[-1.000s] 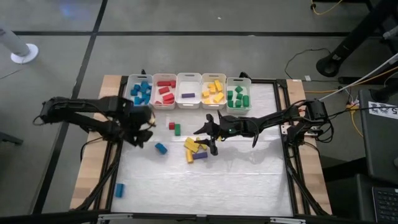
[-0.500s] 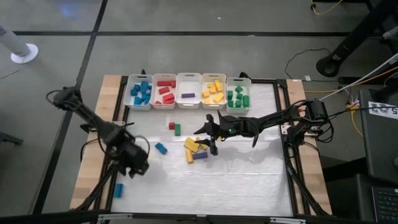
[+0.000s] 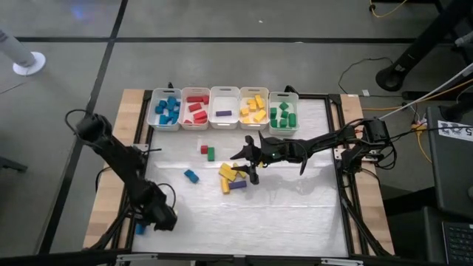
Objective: Sort blocks
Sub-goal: Put the blue block into the left white bin
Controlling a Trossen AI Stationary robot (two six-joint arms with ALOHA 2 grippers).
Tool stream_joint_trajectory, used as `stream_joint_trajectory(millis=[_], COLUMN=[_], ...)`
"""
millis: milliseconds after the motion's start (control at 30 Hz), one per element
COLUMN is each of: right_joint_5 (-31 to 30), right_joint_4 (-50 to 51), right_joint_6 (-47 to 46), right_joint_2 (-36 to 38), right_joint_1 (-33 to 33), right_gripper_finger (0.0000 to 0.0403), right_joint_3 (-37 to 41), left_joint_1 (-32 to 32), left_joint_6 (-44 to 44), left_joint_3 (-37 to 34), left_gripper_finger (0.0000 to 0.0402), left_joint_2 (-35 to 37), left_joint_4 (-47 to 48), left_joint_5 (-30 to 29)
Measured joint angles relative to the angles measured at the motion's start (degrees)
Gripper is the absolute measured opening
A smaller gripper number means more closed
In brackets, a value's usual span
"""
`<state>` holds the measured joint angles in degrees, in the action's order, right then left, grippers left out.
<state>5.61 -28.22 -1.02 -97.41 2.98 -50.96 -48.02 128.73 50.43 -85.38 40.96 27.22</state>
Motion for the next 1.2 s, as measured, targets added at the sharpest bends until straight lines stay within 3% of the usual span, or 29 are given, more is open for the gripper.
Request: stream_joint_trajectory(millis=[333, 600, 1200], right_joint_5=[0.0, 0.0, 0.0], right_joint_4=[0.3, 1.42, 1.39], right_joint_6=[0.0, 0.02, 0.02], right_joint_2=[0.0, 0.0, 0.0], right_joint_1=[0.0, 0.0, 0.0], right_gripper_finger=[0.0188, 0.0188, 0.0188], right_joint_3=[0.0, 0.0, 0.0], left_joint_1=[-5.01, -7.36, -10.94], left_joint_6=[9.71, 9.33, 6.79], left_joint_3=[0.02, 0.02, -0.31], left_gripper_finger=[0.0158, 0.0158, 0.0158], left_joint_2=[-2.67, -2.67, -2.64], left_joint_4=[0.55, 5.37, 6.97], left_joint_5=[0.11, -0.59, -6.03])
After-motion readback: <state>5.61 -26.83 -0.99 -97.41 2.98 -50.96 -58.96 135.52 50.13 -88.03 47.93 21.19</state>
